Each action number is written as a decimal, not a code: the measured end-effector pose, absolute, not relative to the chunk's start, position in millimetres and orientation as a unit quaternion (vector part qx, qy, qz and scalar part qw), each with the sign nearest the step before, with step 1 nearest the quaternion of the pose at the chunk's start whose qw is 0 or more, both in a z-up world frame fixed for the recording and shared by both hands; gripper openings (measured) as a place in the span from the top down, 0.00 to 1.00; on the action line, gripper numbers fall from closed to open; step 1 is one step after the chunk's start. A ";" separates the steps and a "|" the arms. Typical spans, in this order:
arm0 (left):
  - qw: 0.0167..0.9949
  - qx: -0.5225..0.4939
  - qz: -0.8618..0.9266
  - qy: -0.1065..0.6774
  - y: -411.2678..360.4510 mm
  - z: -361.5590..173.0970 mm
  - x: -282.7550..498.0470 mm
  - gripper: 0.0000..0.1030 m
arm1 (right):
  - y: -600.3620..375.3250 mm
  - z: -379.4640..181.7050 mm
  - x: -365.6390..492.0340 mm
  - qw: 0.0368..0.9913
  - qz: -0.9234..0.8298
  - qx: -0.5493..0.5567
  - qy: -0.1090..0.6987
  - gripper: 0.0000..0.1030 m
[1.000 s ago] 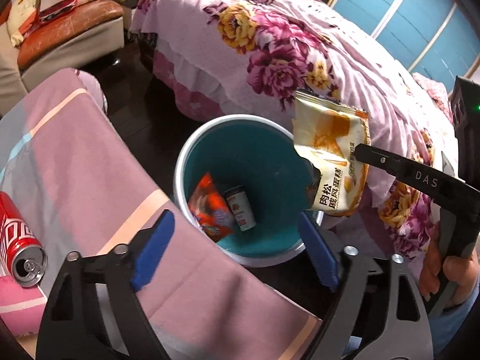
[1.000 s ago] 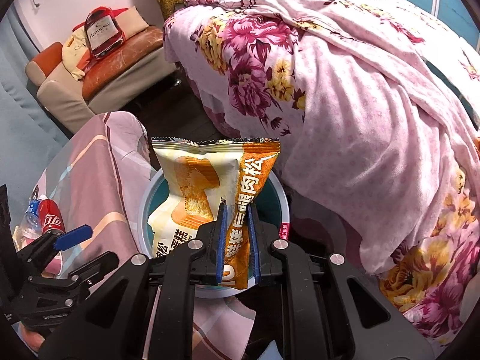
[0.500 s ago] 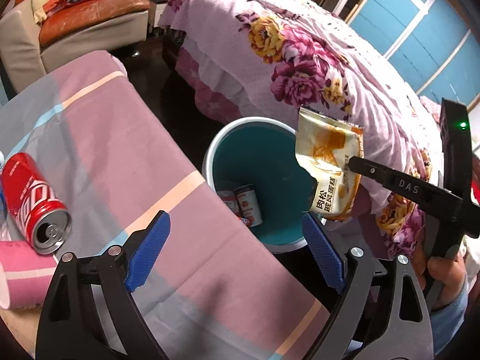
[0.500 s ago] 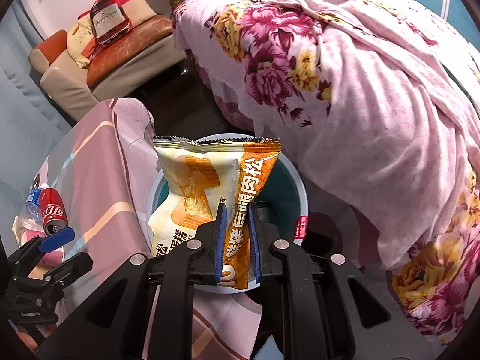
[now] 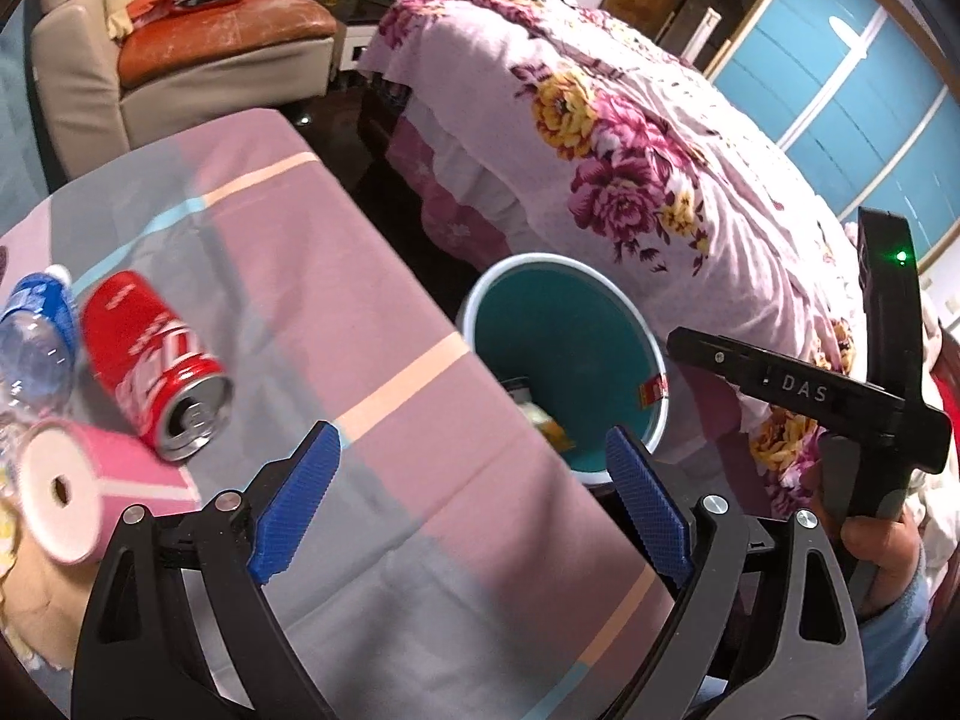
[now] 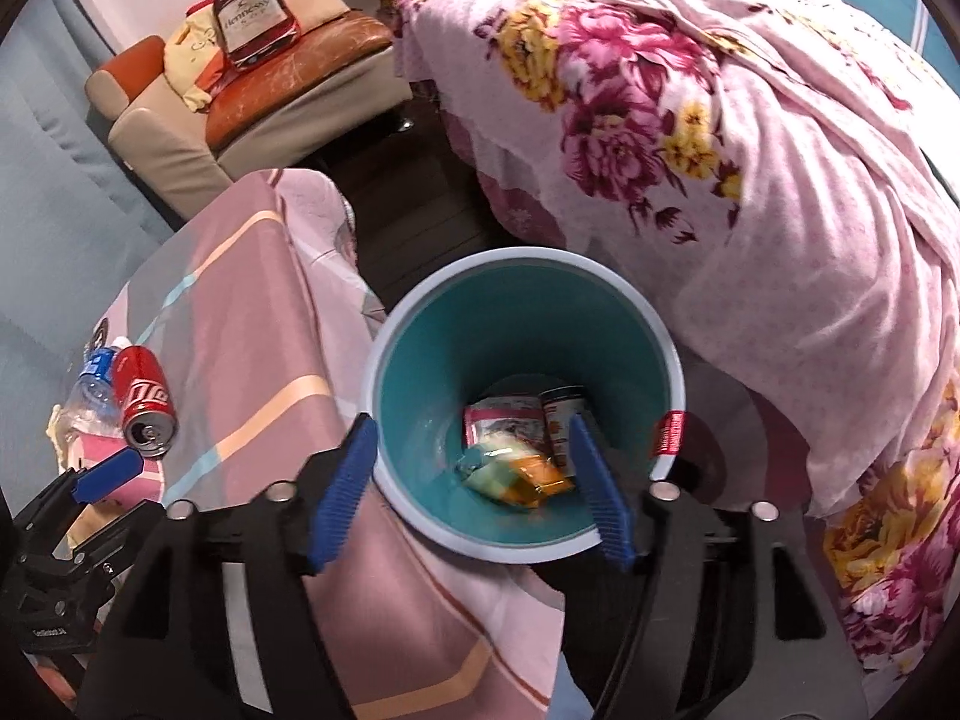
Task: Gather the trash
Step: 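Open both grippers to drop the bag and wrapper into the bin, then grasp the pink paper cup with the right gripper while the left gripper grasps the diaper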
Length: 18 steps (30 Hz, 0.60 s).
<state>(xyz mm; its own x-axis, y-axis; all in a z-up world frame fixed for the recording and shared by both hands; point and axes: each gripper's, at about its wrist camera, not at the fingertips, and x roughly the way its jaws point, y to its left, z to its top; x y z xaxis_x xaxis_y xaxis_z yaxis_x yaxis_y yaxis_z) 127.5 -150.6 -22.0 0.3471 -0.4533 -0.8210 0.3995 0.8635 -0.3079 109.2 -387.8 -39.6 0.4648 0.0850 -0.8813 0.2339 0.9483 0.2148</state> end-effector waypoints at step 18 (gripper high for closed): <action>0.851 -0.085 -0.215 0.472 -49.3 7.5 91.5 0.07 | -306.4 0.7 95.7 0.855 -0.005 0.095 0.511 0.27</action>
